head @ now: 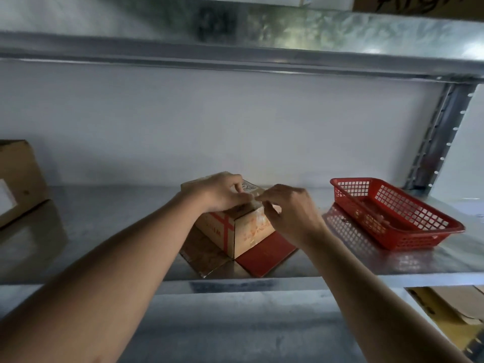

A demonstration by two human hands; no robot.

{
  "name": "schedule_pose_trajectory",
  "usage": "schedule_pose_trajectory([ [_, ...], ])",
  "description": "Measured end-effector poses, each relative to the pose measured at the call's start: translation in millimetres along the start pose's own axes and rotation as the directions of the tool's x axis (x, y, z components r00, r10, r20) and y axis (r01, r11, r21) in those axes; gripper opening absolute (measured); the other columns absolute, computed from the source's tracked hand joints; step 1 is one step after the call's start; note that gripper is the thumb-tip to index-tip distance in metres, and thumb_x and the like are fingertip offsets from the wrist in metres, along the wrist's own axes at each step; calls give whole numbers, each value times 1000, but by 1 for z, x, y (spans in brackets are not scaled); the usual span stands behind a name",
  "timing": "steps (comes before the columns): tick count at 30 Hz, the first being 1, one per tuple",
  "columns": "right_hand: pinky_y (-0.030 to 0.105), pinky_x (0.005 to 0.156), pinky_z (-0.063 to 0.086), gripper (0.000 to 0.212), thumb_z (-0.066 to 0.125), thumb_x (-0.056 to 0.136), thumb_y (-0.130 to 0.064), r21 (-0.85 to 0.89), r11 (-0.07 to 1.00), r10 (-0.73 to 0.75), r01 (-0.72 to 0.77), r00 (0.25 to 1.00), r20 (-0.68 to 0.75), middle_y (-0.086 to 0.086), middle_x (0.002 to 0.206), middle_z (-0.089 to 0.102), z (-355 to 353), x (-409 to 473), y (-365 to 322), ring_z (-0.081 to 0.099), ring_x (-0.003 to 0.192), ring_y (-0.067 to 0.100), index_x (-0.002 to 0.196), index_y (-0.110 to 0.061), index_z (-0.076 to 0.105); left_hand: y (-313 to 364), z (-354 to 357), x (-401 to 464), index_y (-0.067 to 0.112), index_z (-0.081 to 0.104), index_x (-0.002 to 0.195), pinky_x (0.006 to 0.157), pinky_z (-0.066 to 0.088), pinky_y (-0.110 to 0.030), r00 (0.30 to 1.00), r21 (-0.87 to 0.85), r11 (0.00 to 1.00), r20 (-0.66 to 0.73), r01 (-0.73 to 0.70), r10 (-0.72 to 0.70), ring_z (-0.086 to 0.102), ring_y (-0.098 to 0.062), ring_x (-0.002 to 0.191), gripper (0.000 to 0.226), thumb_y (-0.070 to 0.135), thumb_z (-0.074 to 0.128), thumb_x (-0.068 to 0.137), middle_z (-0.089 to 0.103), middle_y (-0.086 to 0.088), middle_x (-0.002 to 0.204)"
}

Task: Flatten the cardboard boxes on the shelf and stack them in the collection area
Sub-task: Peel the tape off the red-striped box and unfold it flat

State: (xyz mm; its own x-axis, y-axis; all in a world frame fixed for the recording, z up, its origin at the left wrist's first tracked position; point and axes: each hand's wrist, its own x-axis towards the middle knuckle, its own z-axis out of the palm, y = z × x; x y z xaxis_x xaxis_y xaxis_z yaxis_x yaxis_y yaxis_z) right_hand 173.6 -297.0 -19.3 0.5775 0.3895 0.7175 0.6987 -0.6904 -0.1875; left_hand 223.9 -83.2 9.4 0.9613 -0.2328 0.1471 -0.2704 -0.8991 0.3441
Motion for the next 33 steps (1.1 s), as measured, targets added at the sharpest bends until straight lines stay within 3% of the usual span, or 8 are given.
schedule_pose_trajectory([
  [4, 21, 95, 41, 30, 74, 89, -13, -17, 993, -112, 116, 982, 155, -4, 117, 74, -3, 2, 16, 67, 105, 12, 117, -22, 76, 8, 6, -5, 36, 58, 84, 62, 37, -34, 996, -27, 999, -78, 38, -40, 51, -7, 78, 46, 81, 59, 82, 52, 18, 90],
  [9, 5, 77, 40, 39, 80, 90, -22, 118, 985, -142, 122, 973, 180, -14, 106, 68, -3, 5, 27, 54, 80, -8, 127, -28, 71, 19, 10, -13, 38, 59, 87, 64, 39, -35, 989, -49, 991, -74, 123, -126, 55, -8, 83, 52, 88, 52, 74, 56, 18, 93],
  [14, 35, 77, 54, 18, 85, 84, -23, 198, 977, -109, 76, 981, 162, -6, 96, 73, -4, 9, 30, 66, 86, 13, 102, -25, 82, 21, 21, -20, 38, 60, 91, 84, 52, -39, 979, -179, 969, -81, 168, -184, 60, -12, 96, 36, 74, 59, 85, 64, 8, 106],
  [21, 15, 66, 48, 15, 88, 78, -16, 469, 858, 158, -210, 976, 148, -14, 79, 77, 0, 4, 37, 69, 76, -1, 80, -30, 83, 17, 26, -27, 44, 63, 98, 76, 48, -34, 980, -291, 948, -106, 129, -166, 61, -12, 97, 23, 66, 63, 91, 64, 11, 103],
  [25, 46, 76, 62, 15, 82, 84, -10, 638, 624, 402, -451, 885, 234, -2, 77, 78, -1, 4, 47, 76, 79, 19, 77, -23, 79, 13, 25, -27, 43, 63, 102, 76, 46, -32, 983, -329, 936, -89, 121, -158, 60, -12, 98, 23, 63, 65, 91, 63, 10, 106],
  [27, 54, 78, 62, 15, 81, 85, -9, 640, 580, 456, -503, 852, 257, -1, 79, 79, -3, 4, 55, 77, 79, 22, 79, -22, 79, 10, 25, -26, 43, 63, 104, 80, 47, -32, 985, -334, 936, -93, 109, -148, 59, -11, 100, 21, 60, 66, 92, 63, 11, 111],
  [31, 45, 75, 64, 10, 81, 81, -17, 573, 619, 527, -537, 825, 203, -11, 76, 77, -2, 1, 57, 75, 76, 9, 79, -27, 80, 9, 25, -22, 44, 63, 106, 86, 50, -34, 988, -332, 939, -85, 95, -130, 58, -11, 106, 21, 59, 67, 92, 61, 11, 117],
  [33, 26, 68, 62, 14, 80, 79, -16, 513, 726, 481, -457, 871, 96, -17, 72, 75, -1, 1, 52, 72, 73, 0, 83, -29, 80, 8, 26, -20, 45, 63, 106, 89, 53, -39, 988, -333, 937, -75, 103, -135, 59, -13, 106, 23, 62, 66, 91, 62, 9, 116],
])
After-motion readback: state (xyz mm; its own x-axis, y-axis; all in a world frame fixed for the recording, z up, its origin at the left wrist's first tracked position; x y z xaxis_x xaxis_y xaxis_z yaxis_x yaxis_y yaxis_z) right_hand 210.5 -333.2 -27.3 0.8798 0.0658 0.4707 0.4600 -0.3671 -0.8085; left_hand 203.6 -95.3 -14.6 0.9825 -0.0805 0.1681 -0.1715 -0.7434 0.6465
